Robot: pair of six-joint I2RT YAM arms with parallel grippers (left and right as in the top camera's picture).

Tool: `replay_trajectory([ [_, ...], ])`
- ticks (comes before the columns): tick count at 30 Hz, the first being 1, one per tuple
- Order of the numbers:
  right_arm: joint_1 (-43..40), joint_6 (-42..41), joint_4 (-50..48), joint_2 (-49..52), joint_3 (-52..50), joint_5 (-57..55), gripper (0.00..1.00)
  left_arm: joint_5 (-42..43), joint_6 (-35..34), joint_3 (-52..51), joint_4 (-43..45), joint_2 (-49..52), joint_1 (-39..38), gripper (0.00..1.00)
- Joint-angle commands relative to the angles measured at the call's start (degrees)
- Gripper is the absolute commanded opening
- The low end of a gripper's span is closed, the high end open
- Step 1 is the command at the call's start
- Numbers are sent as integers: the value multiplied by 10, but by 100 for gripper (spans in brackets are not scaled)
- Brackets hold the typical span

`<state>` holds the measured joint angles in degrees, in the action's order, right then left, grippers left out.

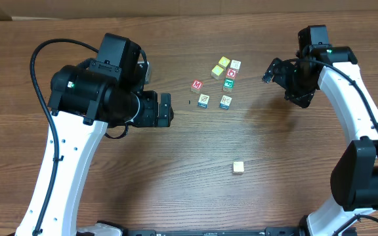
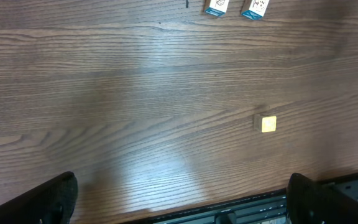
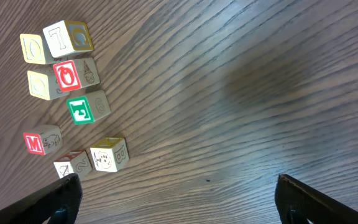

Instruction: Flip 3 blocks

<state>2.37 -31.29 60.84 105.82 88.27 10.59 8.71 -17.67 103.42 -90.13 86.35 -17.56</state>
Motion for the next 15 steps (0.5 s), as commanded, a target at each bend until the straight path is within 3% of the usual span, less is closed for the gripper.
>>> replay_trajectory([
  [1, -2, -3, -4, -13, -5, 5, 100, -3, -4, -2, 2, 4, -2, 100],
  [9, -2, -3, -1, -13, -5, 30, 100, -16, -4, -2, 117, 4, -3, 100],
  [13, -2, -2, 43, -12, -5, 73, 100, -7, -4, -2, 119, 7, -7, 100],
  [15, -2, -2, 55, -12, -5, 74, 75, -13, -4, -2, 115, 12, -12, 84],
])
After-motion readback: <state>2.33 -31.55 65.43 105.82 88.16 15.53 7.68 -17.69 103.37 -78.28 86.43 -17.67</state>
